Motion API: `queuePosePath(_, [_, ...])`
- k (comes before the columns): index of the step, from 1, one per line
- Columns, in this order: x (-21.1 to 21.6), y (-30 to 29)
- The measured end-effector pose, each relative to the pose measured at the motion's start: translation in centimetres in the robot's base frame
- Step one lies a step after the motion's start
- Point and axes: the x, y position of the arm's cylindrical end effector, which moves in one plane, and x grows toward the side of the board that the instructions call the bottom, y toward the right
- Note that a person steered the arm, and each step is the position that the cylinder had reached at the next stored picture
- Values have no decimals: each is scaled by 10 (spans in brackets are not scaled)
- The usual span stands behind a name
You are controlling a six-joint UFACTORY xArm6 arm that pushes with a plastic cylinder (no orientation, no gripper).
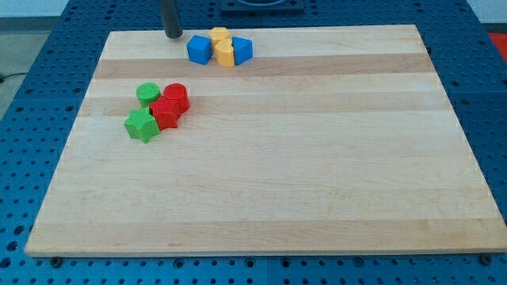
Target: Slide the blue cube into the yellow heart
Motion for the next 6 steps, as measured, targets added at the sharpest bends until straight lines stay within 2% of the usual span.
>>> queuePosePath(6, [3, -2])
